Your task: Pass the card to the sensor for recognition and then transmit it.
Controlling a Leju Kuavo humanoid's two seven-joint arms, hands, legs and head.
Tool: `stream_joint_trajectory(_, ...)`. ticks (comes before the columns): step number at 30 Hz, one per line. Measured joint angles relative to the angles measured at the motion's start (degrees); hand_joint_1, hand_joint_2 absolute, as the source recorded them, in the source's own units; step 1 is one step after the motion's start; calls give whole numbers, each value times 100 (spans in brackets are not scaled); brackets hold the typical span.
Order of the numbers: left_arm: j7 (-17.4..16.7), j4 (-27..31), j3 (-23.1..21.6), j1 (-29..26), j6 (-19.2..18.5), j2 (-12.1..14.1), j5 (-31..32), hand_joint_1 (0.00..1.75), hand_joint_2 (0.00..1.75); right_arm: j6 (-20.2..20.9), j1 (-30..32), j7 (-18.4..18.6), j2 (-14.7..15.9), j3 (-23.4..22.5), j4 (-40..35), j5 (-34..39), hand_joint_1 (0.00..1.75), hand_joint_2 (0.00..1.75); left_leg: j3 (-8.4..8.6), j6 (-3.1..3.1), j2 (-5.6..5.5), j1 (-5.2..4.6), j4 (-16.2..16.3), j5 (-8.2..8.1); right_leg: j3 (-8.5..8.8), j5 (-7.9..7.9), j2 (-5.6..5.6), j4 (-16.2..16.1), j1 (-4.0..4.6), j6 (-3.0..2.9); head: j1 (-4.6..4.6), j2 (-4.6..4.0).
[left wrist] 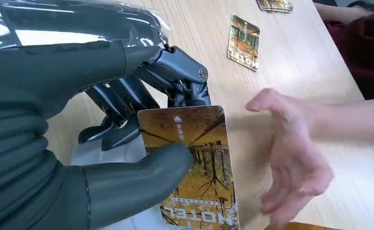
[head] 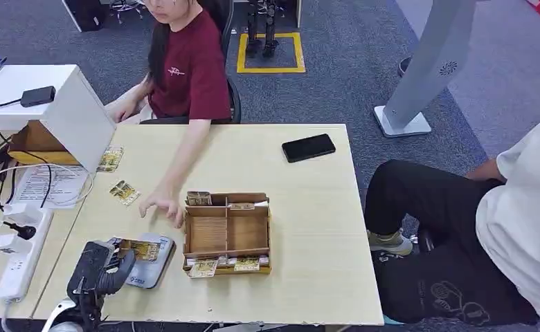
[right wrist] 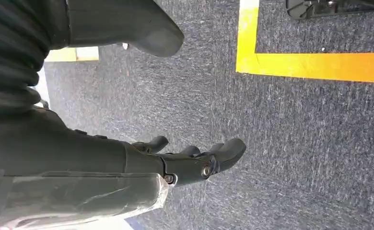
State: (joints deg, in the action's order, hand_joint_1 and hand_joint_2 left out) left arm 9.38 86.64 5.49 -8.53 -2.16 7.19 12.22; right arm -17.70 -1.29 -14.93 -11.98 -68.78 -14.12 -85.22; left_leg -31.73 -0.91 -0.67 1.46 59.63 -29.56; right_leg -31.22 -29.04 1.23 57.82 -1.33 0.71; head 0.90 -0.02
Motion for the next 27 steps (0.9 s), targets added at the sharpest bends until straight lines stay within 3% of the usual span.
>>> stream_joint_trajectory(7, -37, 0, -72, -36, 18, 0, 112, 175, 175, 11, 0, 0, 0, -2, -7, -11, 0, 175, 0, 0, 0, 0, 0, 0, 0, 0, 0, 0, 0, 0, 0, 0)
stream_joint_trajectory(19, -166, -87, -229, 68, 579, 2, 1055, 175, 175, 39, -1, 17, -17, -4, -26, -70, 0, 175, 1, 0, 0, 0, 0, 0, 1, 0, 0, 0, 0, 0, 0, 0)
stream_joint_trajectory(27, -251, -247, -271, 137, 745, 0, 1375, 175, 175, 55, -1, 35, -33, -4, -57, -116, 0, 175, 2, 0, 0, 0, 0, 0, 1, 0, 0, 0, 0, 0, 0, 0)
